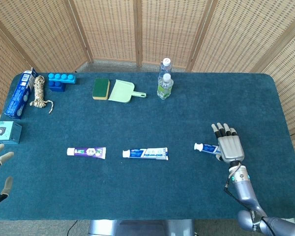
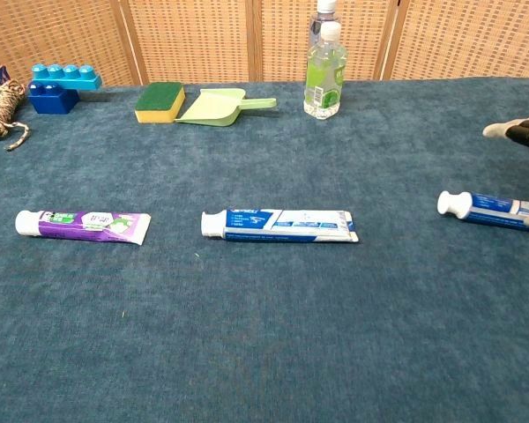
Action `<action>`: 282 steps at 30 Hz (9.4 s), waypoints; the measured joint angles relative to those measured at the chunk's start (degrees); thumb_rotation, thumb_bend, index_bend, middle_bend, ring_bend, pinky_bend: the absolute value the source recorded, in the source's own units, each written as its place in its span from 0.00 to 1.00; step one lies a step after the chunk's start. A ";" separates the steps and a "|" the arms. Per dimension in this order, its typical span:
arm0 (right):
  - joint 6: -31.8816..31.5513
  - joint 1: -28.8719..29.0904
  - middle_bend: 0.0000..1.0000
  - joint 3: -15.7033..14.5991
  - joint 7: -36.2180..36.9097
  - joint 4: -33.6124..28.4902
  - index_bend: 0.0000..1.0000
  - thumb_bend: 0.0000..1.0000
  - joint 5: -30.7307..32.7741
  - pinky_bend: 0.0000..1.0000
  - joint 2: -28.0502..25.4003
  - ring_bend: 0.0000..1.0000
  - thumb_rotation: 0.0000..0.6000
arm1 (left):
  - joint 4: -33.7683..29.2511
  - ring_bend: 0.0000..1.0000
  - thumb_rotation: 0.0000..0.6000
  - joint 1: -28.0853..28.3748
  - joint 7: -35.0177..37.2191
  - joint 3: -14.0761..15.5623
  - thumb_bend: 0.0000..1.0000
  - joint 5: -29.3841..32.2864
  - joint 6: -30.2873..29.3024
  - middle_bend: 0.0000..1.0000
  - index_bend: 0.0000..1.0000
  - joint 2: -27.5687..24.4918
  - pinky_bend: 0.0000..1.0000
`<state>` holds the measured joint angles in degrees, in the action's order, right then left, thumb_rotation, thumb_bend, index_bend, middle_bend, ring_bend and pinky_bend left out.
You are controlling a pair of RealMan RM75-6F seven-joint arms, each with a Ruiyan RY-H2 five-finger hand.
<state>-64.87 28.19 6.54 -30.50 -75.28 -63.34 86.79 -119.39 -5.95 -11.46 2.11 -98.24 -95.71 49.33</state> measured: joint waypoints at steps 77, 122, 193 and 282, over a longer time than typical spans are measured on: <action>10.64 6.19 0.32 0.71 -6.76 -4.98 0.68 0.35 22.74 0.29 -5.13 0.17 1.00 | 3.01 0.04 1.00 -1.33 4.22 0.17 0.44 0.35 -2.13 0.08 0.20 0.27 0.11; 20.93 1.22 0.69 4.26 38.08 -11.05 0.94 0.45 3.41 0.71 -14.62 0.65 1.00 | 0.80 0.05 1.00 0.02 1.66 -0.21 0.44 -0.37 0.29 0.10 0.19 0.29 0.12; 13.65 -0.85 0.72 -0.83 54.21 -39.25 0.95 0.45 -15.25 0.73 -20.83 0.69 1.00 | -0.38 0.03 1.00 46.33 6.16 -12.21 0.41 31.18 49.16 0.02 0.19 15.15 0.18; 15.14 3.18 0.72 -0.77 55.88 -42.29 0.95 0.45 -13.22 0.74 -19.37 0.70 1.00 | -1.00 0.04 1.00 54.12 7.64 -10.28 0.49 36.12 48.05 0.05 0.30 19.54 0.19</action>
<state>-49.73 31.37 5.77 25.38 -117.57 -76.56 67.42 -120.39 48.17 -3.82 -8.16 -62.12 -47.66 68.88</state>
